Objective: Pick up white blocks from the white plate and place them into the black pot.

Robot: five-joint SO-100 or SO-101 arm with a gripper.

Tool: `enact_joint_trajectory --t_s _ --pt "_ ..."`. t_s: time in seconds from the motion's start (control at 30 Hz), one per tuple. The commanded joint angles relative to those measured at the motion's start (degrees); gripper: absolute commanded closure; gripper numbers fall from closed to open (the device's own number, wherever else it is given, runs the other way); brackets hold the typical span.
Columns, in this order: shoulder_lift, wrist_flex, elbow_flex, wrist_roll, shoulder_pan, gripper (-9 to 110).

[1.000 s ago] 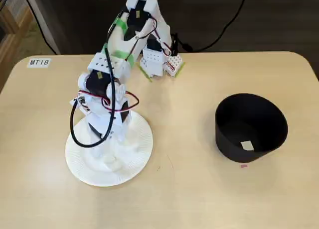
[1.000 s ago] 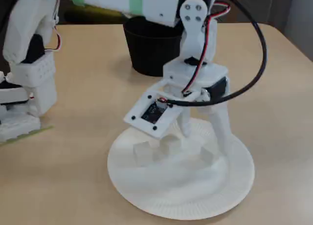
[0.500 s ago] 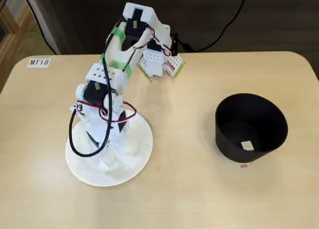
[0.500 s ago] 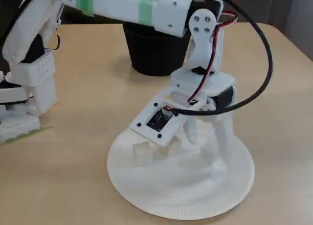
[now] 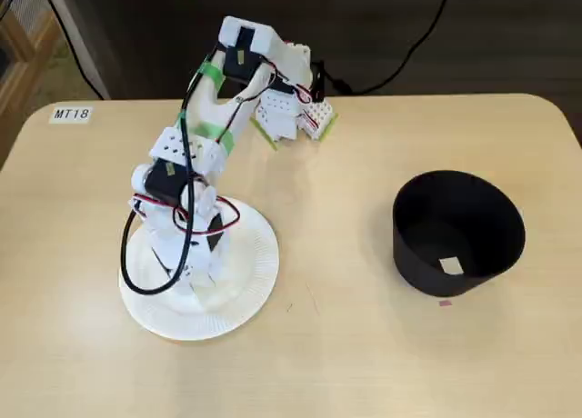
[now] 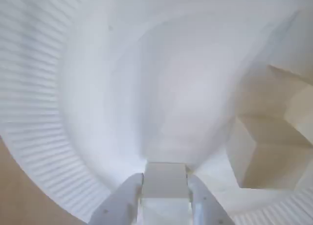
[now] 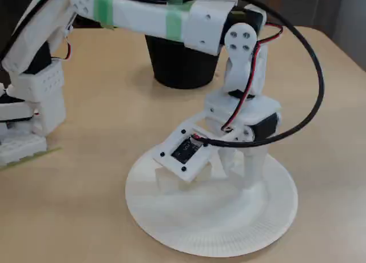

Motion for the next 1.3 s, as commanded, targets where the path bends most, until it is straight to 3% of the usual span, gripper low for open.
enact_joint_trajectory --t_s 0.0,0.33,0.57,0.67,0.77,0.93,1.13,1.27 --pt "-0.79 0.7 -4.57 0.18 0.79 104" --pt "-1.76 0.62 -15.91 -6.5 0.35 104" --pt "-4.57 -0.35 -44.12 -20.48 -3.08 104" --pt "-11.6 2.2 -66.27 -27.25 -7.73 104" --pt "-8.7 3.87 -68.99 -34.72 -14.85 104" --pt "-1.67 13.89 -66.09 -38.32 -27.77 104" --pt "19.86 13.62 -24.61 -35.68 -42.01 104" --pt "26.63 13.62 -9.84 -34.63 -49.75 104"
